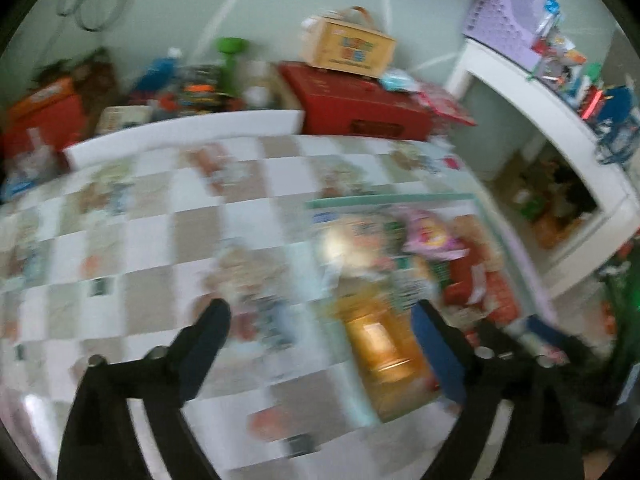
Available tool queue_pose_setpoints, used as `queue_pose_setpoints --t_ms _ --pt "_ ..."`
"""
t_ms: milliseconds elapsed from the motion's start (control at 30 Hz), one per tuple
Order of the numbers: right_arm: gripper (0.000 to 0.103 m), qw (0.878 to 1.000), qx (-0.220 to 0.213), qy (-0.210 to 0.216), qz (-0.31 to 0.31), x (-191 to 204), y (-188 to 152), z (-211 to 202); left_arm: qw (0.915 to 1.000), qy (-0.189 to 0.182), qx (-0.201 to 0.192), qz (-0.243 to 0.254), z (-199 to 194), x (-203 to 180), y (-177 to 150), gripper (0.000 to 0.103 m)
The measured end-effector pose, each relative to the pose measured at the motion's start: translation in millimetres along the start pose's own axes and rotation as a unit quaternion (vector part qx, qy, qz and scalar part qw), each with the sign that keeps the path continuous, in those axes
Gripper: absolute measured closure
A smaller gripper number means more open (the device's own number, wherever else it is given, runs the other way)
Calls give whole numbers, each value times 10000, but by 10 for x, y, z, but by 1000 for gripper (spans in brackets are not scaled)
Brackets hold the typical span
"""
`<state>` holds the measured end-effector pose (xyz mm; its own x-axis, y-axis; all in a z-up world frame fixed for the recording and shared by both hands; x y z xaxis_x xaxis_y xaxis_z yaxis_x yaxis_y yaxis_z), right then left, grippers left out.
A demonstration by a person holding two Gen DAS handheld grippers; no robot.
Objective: Organize snacks
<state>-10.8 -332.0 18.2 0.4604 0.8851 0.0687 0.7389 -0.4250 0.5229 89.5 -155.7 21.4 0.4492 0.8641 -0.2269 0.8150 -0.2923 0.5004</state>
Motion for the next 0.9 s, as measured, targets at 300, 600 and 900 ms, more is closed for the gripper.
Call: queue_pose_setpoints --t_ms 300,600,900 --pt "0 9971 -20 -69 -753 487 -210 -174 9931 1136 -59 -296 -244 562 -474 3" --pt "0 9939 42 -82 -1099 779 -349 -205 9850 1657 -61 -475 -355 754 -649 3" --pt "0 9924 180 -185 -1200 855 -374 -74 9837 1698 147 -568 -196 875 -753 3"
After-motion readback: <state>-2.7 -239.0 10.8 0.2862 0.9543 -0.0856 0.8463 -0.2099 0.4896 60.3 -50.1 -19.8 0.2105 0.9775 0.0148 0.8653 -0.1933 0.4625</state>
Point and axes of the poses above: each gripper's, at about its wrist camera, not at the fingertips, and z roughly the way its jaws point, x to its left, y to its top, the point moved 2 cm from there along z, roughly the way its jaws point, and after that the axes turned 5 degrees about x, right-handed, at the moved point
